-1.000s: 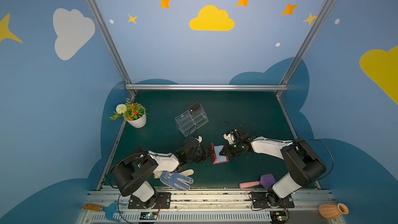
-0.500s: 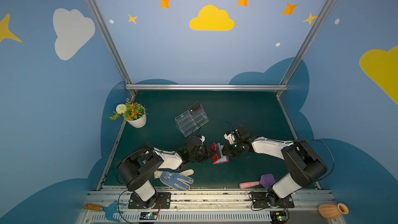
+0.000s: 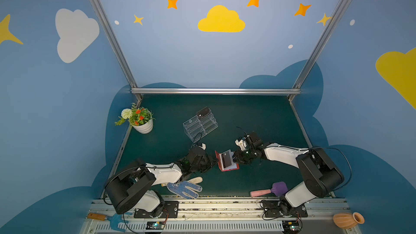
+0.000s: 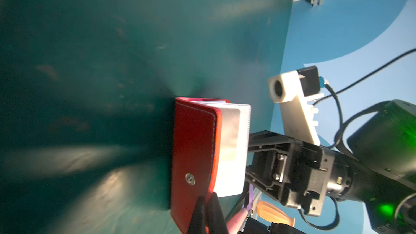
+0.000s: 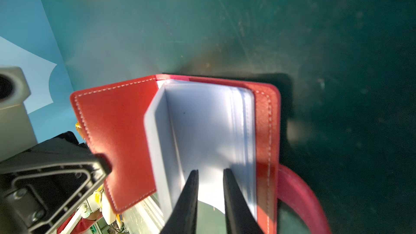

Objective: Take the credit cards out of the card holder
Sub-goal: Flip over the card slot on the card holder.

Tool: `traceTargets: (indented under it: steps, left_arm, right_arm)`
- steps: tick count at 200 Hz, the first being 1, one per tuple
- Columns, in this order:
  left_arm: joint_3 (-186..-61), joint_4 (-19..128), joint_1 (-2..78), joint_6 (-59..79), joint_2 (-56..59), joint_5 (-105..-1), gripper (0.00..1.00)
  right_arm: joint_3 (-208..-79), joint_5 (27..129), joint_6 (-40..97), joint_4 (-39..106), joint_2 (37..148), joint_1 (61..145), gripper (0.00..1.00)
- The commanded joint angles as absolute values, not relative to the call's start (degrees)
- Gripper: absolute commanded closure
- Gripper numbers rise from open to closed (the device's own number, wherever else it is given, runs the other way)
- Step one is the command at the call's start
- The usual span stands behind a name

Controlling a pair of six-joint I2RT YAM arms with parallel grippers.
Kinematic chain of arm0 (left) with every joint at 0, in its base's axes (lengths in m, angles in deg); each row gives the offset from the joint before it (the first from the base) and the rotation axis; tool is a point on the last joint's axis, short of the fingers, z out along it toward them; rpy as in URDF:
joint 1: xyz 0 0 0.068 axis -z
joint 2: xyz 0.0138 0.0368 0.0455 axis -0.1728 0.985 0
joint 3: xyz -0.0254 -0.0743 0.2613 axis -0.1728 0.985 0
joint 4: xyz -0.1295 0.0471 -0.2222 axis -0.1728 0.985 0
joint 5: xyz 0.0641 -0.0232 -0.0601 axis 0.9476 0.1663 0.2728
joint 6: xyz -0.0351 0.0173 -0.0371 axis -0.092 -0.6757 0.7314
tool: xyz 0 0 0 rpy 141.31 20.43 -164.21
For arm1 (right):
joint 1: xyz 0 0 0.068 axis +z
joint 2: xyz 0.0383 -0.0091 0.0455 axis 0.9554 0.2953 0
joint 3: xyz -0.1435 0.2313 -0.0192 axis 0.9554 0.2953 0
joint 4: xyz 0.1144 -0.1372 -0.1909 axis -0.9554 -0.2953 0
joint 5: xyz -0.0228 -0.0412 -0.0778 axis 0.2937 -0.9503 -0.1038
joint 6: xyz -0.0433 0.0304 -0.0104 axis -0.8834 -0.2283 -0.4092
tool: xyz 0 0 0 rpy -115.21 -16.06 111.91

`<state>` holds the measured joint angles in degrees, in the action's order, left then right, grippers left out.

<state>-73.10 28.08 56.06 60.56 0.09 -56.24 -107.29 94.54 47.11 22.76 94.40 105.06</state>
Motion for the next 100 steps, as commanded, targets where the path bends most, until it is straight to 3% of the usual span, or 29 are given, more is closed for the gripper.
traceTargets:
  steps: [1,29,78,100]
  left_arm:
    - [-72.21,34.62,55.65,59.13,-0.86,-53.7,0.96]
    - [-72.51,38.78,55.74,58.51,-2.89,-53.0,0.96]
    - [-73.47,44.94,55.34,56.88,-6.58,-49.59,0.88]
    - [-74.21,48.28,54.7,56.42,-9.32,-49.29,0.69]
  right_arm:
    - [-106.37,89.69,47.72,16.75,93.63,104.38,0.73]
    - [-106.72,87.8,47.95,14.29,91.04,104.17,0.63]
    - [-106.23,85.35,48.45,11.7,87.63,102.94,0.56]
    - [-106.16,85.26,48.3,11.24,86.65,102.71,0.56]
